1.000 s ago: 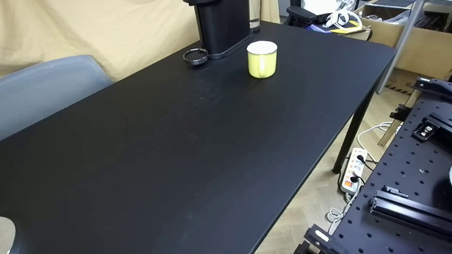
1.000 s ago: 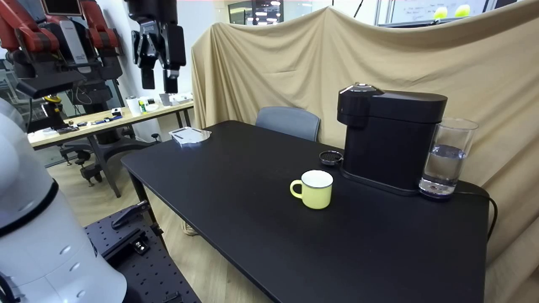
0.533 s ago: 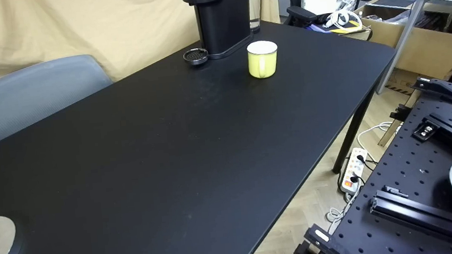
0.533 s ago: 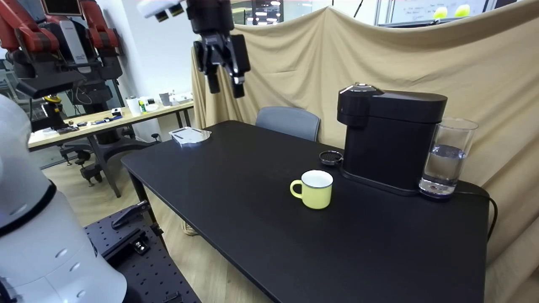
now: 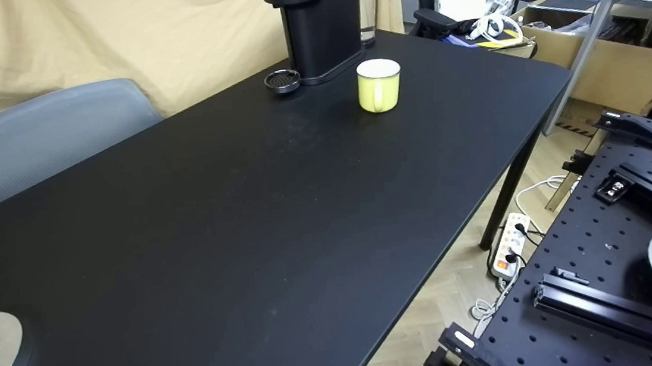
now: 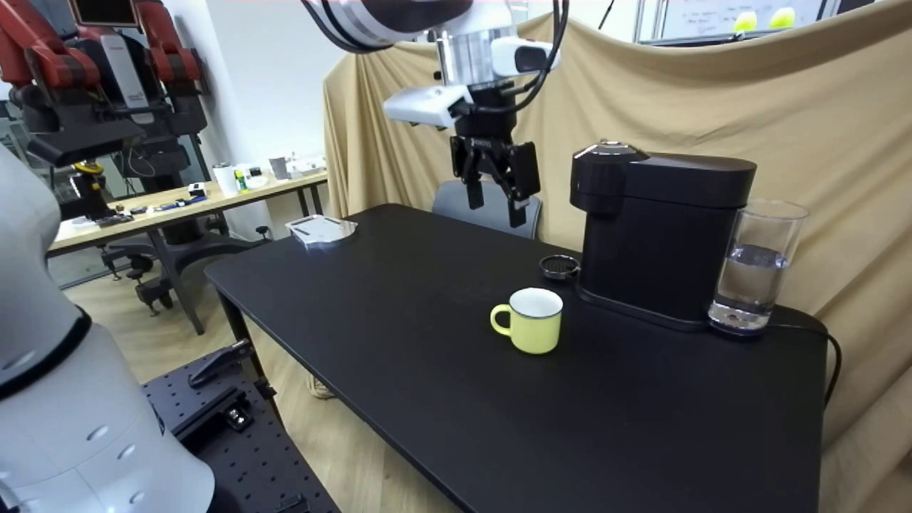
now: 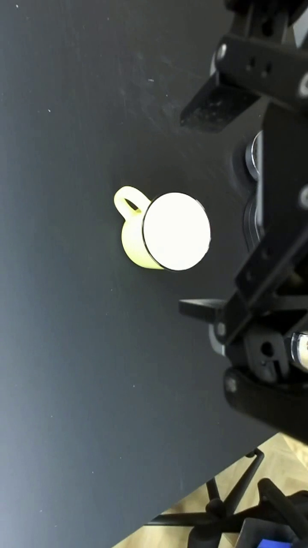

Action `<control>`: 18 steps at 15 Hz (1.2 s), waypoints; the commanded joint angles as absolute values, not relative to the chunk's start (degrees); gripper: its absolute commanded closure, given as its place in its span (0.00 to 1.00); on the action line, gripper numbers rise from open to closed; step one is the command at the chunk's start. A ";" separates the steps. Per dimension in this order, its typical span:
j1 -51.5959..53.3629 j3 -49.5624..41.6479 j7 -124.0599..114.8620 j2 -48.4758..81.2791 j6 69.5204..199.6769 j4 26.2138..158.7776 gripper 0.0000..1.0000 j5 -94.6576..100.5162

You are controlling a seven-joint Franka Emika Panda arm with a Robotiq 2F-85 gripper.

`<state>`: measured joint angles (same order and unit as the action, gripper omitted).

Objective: Move the cup to the left.

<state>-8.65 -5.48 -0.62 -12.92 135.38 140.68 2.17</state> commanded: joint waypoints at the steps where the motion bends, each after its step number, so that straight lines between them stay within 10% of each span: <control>1: -8.20 -5.93 -0.62 -12.16 135.40 140.53 0.00 2.31; 18: -5.45 -4.70 0.23 19.22 130.89 116.06 0.00 1.74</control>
<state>-5.54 -4.72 0.13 11.06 133.97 125.07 2.36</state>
